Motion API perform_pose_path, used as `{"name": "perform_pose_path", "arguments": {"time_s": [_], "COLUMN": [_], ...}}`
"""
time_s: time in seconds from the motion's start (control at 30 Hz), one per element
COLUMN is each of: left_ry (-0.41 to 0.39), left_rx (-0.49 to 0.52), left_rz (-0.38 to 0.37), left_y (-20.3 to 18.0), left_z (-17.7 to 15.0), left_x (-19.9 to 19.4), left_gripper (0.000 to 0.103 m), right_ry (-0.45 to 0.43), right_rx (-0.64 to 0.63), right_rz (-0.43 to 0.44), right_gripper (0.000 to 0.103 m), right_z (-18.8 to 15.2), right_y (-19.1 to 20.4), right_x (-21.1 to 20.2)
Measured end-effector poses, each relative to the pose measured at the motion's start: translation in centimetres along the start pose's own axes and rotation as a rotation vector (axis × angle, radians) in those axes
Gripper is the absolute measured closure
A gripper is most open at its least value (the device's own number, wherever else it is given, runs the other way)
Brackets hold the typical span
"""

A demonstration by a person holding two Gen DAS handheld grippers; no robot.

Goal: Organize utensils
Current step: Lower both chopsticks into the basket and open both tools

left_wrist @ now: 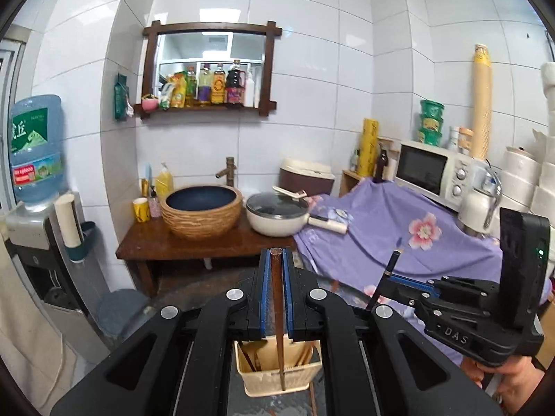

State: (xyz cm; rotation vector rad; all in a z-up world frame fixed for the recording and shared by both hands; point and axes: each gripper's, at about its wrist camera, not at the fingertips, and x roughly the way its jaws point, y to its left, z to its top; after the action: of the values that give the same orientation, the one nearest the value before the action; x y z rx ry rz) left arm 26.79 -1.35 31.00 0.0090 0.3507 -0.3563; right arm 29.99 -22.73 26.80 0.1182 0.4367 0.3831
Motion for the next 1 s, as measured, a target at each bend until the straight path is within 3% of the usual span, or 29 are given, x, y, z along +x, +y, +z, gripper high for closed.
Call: {"name": "perform_pose_path", "arguments": {"time_s": [0.13, 0.27, 0.6, 1.0], "left_ry": [-0.015, 0.014, 0.116, 0.2], "left_rx": [-0.007, -0.031, -0.063, -0.056], "left_rz": [0.052, 0.057, 0.081, 0.113], "left_y": [0.1, 0.4, 1.1, 1.5], "left_z": [2.0, 1.4, -4.8, -10.3], "left_x": [1.2, 3.5, 8.7, 12.5], "left_gripper": [0.096, 0.096, 0.096, 0.096], "right_ry": [-0.046, -0.035, 0.079, 0.136], "right_rx": [-0.009, 0.001, 0.031, 0.042], "right_rz": [-0.048, -0.077, -0.103, -0.128], "right_gripper": [0.095, 0.095, 0.095, 0.095], "right_z": [2.6, 2.7, -2.7, -6.8], "right_y": [0.6, 0.6, -1.9, -3.5], "right_x": [0.6, 2.6, 8.7, 11.5]}}
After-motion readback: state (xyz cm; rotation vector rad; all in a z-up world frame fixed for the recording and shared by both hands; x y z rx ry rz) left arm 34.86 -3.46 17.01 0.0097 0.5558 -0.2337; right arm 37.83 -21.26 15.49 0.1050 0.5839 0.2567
